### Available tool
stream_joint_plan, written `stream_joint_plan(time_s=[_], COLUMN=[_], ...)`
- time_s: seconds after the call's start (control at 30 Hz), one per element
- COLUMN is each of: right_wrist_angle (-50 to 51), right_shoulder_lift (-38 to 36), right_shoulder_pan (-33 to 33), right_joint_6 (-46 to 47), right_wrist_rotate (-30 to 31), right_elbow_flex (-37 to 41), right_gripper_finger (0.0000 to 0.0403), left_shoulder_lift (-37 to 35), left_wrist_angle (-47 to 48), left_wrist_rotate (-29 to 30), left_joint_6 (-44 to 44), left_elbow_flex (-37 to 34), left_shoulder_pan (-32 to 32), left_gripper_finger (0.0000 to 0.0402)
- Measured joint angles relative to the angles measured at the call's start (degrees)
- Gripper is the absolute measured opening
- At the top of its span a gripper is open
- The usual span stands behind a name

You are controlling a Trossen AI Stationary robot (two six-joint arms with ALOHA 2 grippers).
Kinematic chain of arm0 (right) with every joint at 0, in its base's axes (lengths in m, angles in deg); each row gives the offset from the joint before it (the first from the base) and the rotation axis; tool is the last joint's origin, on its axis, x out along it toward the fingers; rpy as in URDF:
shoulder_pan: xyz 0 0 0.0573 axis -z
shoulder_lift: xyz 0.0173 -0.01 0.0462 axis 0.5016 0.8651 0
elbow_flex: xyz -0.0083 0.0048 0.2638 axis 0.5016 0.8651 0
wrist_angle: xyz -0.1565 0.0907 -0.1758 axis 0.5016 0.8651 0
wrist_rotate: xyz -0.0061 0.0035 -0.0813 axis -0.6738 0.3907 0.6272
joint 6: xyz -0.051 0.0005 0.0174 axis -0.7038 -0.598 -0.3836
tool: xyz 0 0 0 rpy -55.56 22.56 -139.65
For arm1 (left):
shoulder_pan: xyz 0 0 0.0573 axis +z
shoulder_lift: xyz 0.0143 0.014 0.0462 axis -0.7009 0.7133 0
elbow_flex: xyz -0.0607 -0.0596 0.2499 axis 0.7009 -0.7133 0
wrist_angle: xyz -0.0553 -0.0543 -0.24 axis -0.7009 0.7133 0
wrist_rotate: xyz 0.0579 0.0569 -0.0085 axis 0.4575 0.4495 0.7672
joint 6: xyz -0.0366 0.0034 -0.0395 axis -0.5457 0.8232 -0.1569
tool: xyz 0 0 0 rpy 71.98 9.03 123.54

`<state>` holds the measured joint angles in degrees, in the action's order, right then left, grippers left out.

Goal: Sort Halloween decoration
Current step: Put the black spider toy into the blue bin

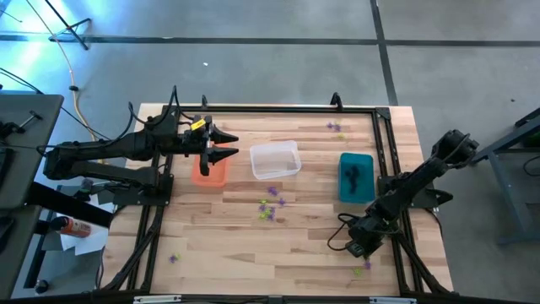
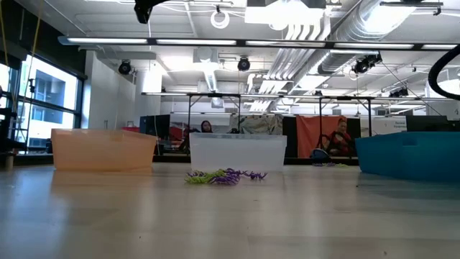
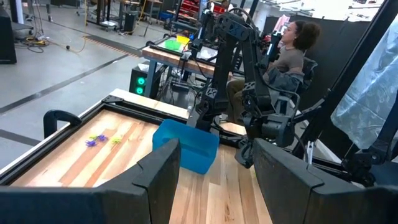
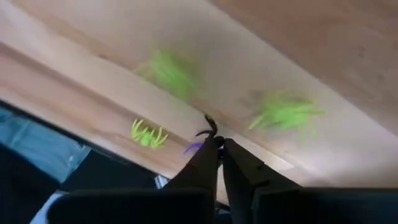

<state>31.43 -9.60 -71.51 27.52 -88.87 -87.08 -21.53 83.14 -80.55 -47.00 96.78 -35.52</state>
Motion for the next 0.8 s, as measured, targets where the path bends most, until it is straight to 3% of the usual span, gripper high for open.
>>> stream_joint_plan(time_s=[0.5,0.63,0.8], right_wrist_angle=[-2.9,-12.5,-26.9], right_shoulder_lift=[-16.7,-22.1,-24.6], right_shoulder_pan=[0.2,1.0,5.2], right_joint_6=[-9.0,-17.4,-37.1], right_wrist_rotate=[-0.3,11.3,30.5], right_elbow_flex=[0.0,0.0,0.0], right_gripper_finger=[0.0001,0.0001,0.0001], left_shoulder_lift=[0.0,0.0,0.0], left_wrist_angle=[0.0,0.1,0.0], left_wrist_rotate=[0.0,0.0,0.0], left_joint_6=[0.3,0.2,0.2], left_elbow_flex=[0.0,0.0,0.0], left_shoulder_pan=[0.0,0.0,0.0], left_gripper_finger=[0.0188,0.0188,0.0188])
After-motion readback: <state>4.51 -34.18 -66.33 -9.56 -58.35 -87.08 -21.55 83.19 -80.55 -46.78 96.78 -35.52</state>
